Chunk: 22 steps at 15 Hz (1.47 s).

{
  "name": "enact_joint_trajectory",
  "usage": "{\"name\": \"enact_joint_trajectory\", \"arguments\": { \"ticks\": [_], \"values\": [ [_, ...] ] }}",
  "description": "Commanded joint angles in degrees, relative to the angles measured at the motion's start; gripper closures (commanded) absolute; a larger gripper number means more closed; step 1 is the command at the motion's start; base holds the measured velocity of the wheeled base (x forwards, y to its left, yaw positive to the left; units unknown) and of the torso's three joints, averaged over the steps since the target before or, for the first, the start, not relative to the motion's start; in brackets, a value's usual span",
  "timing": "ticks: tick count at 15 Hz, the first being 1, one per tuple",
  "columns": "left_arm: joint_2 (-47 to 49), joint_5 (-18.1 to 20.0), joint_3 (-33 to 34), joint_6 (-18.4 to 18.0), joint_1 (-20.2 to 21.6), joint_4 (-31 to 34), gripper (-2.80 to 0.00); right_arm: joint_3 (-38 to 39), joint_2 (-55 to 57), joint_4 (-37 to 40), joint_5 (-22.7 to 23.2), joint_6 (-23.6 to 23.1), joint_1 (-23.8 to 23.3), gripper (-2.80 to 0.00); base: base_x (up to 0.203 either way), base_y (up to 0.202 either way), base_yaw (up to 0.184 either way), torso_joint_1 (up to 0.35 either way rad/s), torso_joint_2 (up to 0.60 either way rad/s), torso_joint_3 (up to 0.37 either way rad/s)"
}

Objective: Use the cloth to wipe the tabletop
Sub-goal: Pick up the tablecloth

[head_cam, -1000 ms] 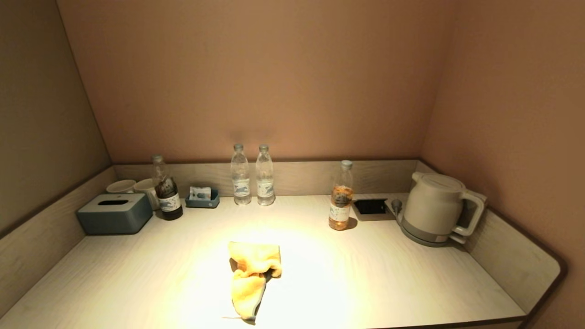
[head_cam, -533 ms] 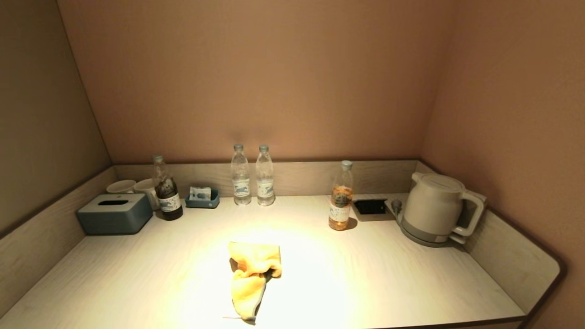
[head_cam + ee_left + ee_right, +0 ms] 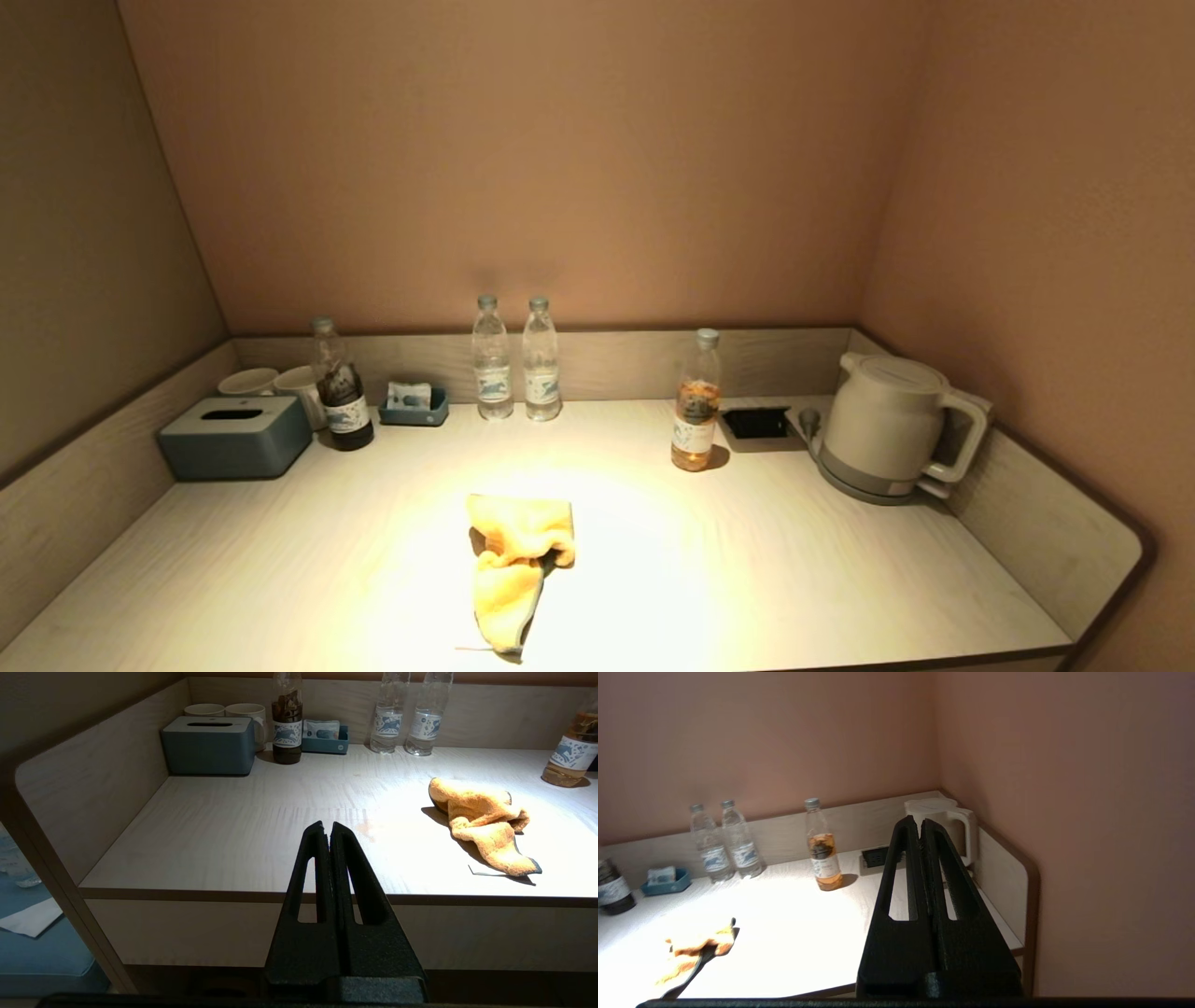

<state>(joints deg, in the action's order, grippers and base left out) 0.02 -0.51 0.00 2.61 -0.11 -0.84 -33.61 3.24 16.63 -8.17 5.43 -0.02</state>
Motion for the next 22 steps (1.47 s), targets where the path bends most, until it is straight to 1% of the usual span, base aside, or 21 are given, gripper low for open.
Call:
{"name": "enact_joint_trajectory", "arguments": {
  "ticks": [1,2,3,5,6,8,11,14,15,16,17,18,22],
  "values": [
    [0.0,0.0,0.0,0.0,0.0,0.0,0.0,1.8,-3.1,-0.9,5.1,-2.2,0.1,0.0,0.0,0.0,0.0,0.0,0.0,0.0],
    [0.0,0.0,0.0,0.0,0.0,0.0,0.0,4.1,-3.2,-4.3,5.3,-3.3,0.1,0.0,0.0,0.0,0.0,0.0,0.0,0.0],
    [0.0,0.0,0.0,0.0,0.0,0.0,0.0,8.5,-3.2,-8.4,5.7,-4.8,0.1,0.0,0.0,0.0,0.0,0.0,0.0,0.0],
    [0.0,0.0,0.0,0.0,0.0,0.0,0.0,19.8,-3.2,-19.7,7.6,-8.4,0.1,0.0,0.0,0.0,0.0,0.0,0.0,0.0],
    [0.0,0.0,0.0,0.0,0.0,0.1,0.0,22.9,-3.2,-23.8,9.0,-9.7,0.1,0.0,0.0,0.0,0.0,0.0,0.0,0.0],
    [0.0,0.0,0.0,0.0,0.0,0.0,0.0,27.2,-3.2,-26.1,10.2,-10.4,0.1,0.0,0.0,0.0,0.0,0.0,0.0,0.0],
    [0.0,0.0,0.0,0.0,0.0,0.0,0.0,32.6,-3.2,-29.6,10.3,-10.3,0.1,0.0,0.0,0.0,0.0,0.0,0.0,0.0],
    [0.0,0.0,0.0,0.0,0.0,0.1,0.0,33.6,-3.1,-30.1,10.1,-10.2,0.1,0.0,0.0,0.0,0.0,0.0,0.0,0.0],
    [0.0,0.0,0.0,0.0,0.0,0.0,0.0,33.6,-3.2,-27.9,10.2,-10.3,0.1,0.0,0.0,0.0,0.0,0.0,0.0,0.0],
    [0.0,0.0,0.0,0.0,0.0,0.1,0.0,33.6,-3.2,-23.3,10.2,-10.1,0.1,0.0,0.0,0.0,0.0,0.0,0.0,0.0],
    [0.0,0.0,0.0,0.0,0.0,0.0,0.0,33.6,-3.2,-19.4,10.2,-9.6,0.1,0.0,0.0,0.0,0.0,0.0,0.0,0.0],
    [0.0,0.0,0.0,0.0,0.0,0.1,0.0,33.6,-3.2,-17.5,9.8,-8.4,0.1,0.0,0.0,0.0,0.0,0.0,0.0,0.0],
    [0.0,0.0,0.0,0.0,0.0,0.0,0.0,33.6,-3.2,-16.9,9.4,-6.5,0.1,0.0,0.0,0.0,0.0,0.0,0.0,0.0]
  ]
}}
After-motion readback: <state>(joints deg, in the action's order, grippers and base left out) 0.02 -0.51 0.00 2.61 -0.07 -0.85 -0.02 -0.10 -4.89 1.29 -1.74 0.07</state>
